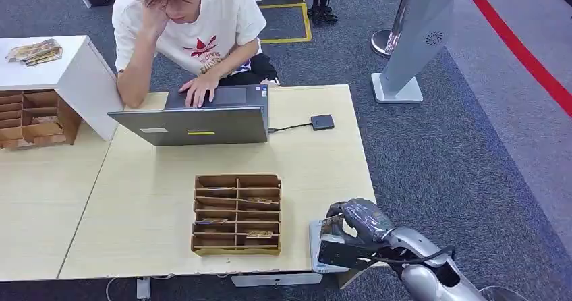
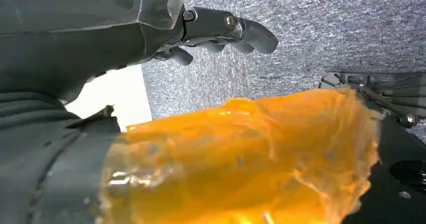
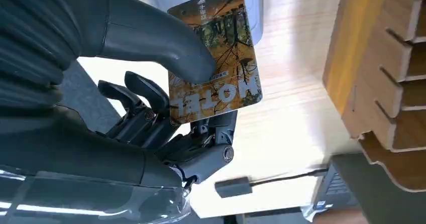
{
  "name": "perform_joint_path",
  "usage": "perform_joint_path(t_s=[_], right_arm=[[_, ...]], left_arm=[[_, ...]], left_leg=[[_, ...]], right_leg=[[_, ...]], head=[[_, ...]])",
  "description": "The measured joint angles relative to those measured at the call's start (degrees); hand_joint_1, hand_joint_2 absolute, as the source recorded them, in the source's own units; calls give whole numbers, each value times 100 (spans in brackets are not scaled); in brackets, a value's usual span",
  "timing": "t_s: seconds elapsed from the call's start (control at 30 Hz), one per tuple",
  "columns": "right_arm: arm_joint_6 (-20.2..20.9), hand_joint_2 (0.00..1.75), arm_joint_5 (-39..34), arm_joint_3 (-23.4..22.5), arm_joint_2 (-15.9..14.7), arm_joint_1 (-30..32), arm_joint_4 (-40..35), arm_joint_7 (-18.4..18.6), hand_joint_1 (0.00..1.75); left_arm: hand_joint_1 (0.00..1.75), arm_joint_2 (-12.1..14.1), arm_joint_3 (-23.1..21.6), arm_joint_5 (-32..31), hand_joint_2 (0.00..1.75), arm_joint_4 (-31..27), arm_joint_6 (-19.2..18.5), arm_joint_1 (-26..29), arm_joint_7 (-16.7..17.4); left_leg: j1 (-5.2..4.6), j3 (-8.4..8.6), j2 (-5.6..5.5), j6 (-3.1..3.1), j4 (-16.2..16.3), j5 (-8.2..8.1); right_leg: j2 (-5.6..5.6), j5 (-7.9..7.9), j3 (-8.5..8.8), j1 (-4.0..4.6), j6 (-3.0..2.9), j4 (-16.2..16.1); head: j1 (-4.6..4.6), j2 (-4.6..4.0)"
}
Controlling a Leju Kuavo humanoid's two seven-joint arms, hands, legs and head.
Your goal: Pass the card to the sensor for recognition and then transmit it.
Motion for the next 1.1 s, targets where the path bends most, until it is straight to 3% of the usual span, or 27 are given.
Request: perform_joint_path(t_s=[0.5,0.77,1.1], right_arm=[[363,175,-234,490,-328,-406,87,133,175],[105,175,65,972,-123,-685,660,382,175],[70,175,72,1097,13,-797,933,391,175]], left_arm=[[0,9,0,-61,0,0,2,-2,-9],[0,7,0,-77,0,2,22,-7,-7],[0,7,2,-76,0,2,26,-6,-7]], left_leg=[[0,0,0,0,0,0],[2,3,0,-1,0,1],[0,5,0,-1,0,1]], right_leg=[[0,0,1,0,0,0],[0,0,3,1,0,1],[0,0,6,1,0,1]], head=[[-2,0],[-2,0],[0,0]])
